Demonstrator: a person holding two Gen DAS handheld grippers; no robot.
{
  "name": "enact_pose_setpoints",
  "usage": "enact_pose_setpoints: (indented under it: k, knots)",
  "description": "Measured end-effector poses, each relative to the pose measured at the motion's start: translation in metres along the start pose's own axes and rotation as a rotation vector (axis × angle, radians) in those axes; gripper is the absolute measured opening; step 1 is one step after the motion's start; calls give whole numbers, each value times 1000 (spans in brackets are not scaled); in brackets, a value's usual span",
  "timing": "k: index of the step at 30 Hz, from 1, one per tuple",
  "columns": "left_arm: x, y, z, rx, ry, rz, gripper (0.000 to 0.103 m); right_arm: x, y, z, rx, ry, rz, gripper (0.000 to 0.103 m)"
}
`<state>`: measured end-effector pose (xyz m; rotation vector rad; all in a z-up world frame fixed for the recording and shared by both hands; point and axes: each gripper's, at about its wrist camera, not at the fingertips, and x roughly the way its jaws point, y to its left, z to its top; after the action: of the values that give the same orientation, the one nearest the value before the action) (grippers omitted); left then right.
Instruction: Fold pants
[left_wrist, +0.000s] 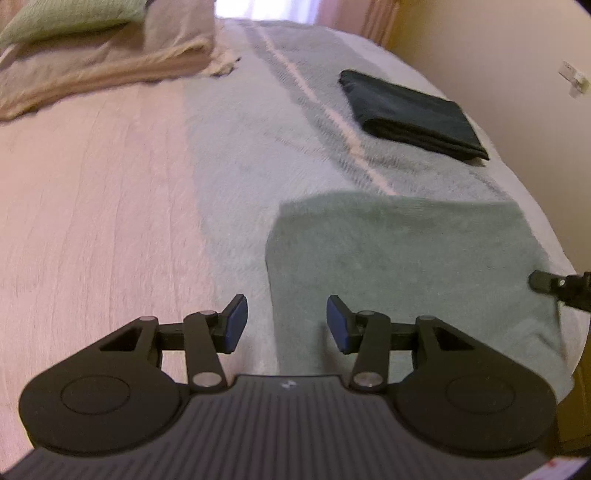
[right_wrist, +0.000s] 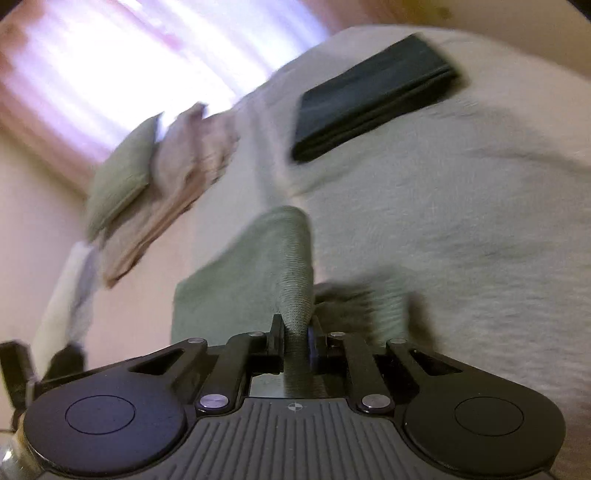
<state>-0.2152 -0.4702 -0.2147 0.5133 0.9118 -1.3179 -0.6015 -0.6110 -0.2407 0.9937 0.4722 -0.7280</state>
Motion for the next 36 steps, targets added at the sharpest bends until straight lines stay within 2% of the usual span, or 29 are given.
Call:
enact_pose_setpoints:
  k: [1, 3, 6, 7, 10, 12, 14, 15, 17, 18, 19, 21, 23, 25, 27, 30, 33, 34, 36]
  knots:
    - [2, -3, 3, 14, -7, -4, 41, 2, -3, -1, -17, 4, -47, 8]
    - [10, -6, 8, 38, -6, -22, 39, 25, -7, -9, -57, 76, -137, 12]
    - [23, -17, 15, 84, 23, -23, 29, 36, -10, -9, -35, 79, -260, 40]
    - [24, -21, 18, 98, 20, -30, 24, 33, -1, -6, -47, 51, -319, 41]
    - [28, -32, 27, 149, -23, -54, 23, 14, 35, -4, -185, -117, -398, 41]
    - [36, -40, 33, 182, -53, -62, 23, 20, 53, -5, -282, -164, -331, 40]
    - [54, -48, 41, 200, -62, -77, 23, 50, 57, -4, -334, -112, -308, 39]
    - [66, -51, 43, 216, -63, -77, 23, 70, 51, -6, -350, -73, -323, 39]
    - [103, -56, 44, 251, 8, -23, 23, 101, 25, -11, -352, -18, -357, 40]
    - [120, -56, 43, 259, 51, -2, 21, 101, 14, -9, -314, -16, -346, 40]
    - [127, -56, 42, 266, 60, 3, 19, 96, 6, -5, -259, -14, -329, 40]
    - [118, -56, 42, 273, 47, 11, 19, 75, 6, 4, -207, -22, -335, 40]
    - [94, -47, 44, 189, 42, 23, 19, 42, 17, 5, -243, -70, -355, 39]
    - [67, -37, 39, 102, 46, 17, 18, 2, 35, -8, -298, -73, -319, 38]
    - [38, -38, 25, 80, 53, 19, 18, -22, 53, -28, -347, -36, -264, 37]
    - [7, -54, -5, 83, 85, -3, 18, -22, 74, -62, -433, 52, -207, 36]
    - [8, -77, -40, 102, 163, -23, 21, 6, 62, -91, -440, 182, -267, 35]
    - [16, -85, -50, 112, 207, 12, 22, 9, 57, -96, -454, 185, -284, 35]
    - [20, -98, -56, 111, 227, 89, 22, 8, 63, -95, -472, 191, -291, 36]
